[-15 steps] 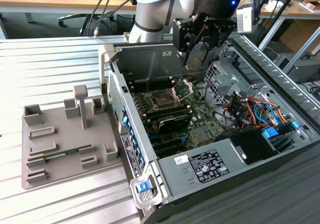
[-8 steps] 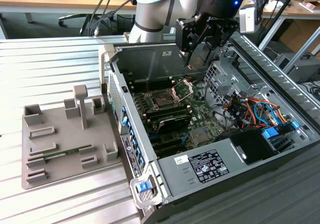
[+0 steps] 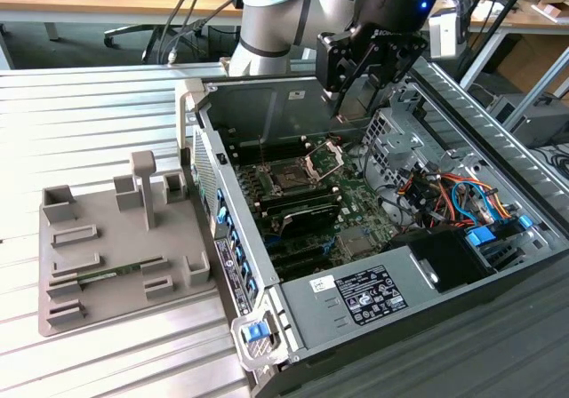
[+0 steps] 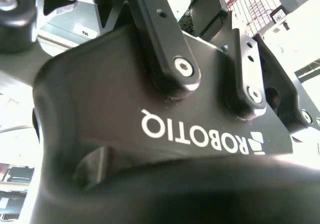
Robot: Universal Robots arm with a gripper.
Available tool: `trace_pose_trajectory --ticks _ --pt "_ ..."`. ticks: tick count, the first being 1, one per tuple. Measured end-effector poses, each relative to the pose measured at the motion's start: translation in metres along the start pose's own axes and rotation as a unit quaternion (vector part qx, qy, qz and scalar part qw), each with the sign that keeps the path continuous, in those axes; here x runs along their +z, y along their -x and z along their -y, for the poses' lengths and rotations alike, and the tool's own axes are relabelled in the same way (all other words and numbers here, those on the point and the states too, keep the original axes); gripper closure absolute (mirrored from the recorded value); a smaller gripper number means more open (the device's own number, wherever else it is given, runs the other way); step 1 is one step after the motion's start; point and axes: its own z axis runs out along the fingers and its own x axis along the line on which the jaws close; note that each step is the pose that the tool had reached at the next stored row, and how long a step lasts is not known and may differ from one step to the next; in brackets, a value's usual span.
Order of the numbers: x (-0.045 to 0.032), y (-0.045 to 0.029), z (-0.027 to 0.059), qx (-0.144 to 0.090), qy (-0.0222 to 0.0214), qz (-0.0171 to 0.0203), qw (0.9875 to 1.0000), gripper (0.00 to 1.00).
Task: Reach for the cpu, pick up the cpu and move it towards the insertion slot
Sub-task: 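Pick up the cpu and move it towards the insertion slot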
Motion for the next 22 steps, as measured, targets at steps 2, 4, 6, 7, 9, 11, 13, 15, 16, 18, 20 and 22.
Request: trace_pose_trajectory --ticks 2,4,6,7,9,11,13,15,16,18,20,22 --pt "0.0000 0.0015 0.0001 0.000 0.0000 0.0000 1.0000 0.45" --pt "0.0000 0.0026 0.0002 0.000 0.0000 0.0000 1.0000 0.45" --pt "0.0000 0.0042 0.0003 0.000 0.0000 0.0000 1.0000 0.45" --pt "0.0000 0.0048 0.0004 0.000 0.0000 0.0000 1.0000 0.45" --pt "0.0000 0.0066 0.0005 0.000 0.0000 0.0000 1.0000 0.45" --pt "0.0000 0.0080 0.0006 0.000 0.0000 0.0000 1.0000 0.45" --pt "0.0000 0.0093 0.0007 0.000 0.0000 0.0000 1.0000 0.45" --pt "-0.0001 0.0106 0.0008 0.000 0.0000 0.0000 1.0000 0.45" --pt "-0.0001 0.0115 0.0009 0.000 0.0000 0.0000 1.0000 0.45" --pt "-0.0001 0.0135 0.0011 0.000 0.0000 0.0000 1.0000 0.45" --pt "-0.0001 0.0145 0.0012 0.000 0.0000 0.0000 1.0000 0.45" --pt "-0.0001 0.0155 0.0012 0.000 0.0000 0.0000 1.0000 0.45"
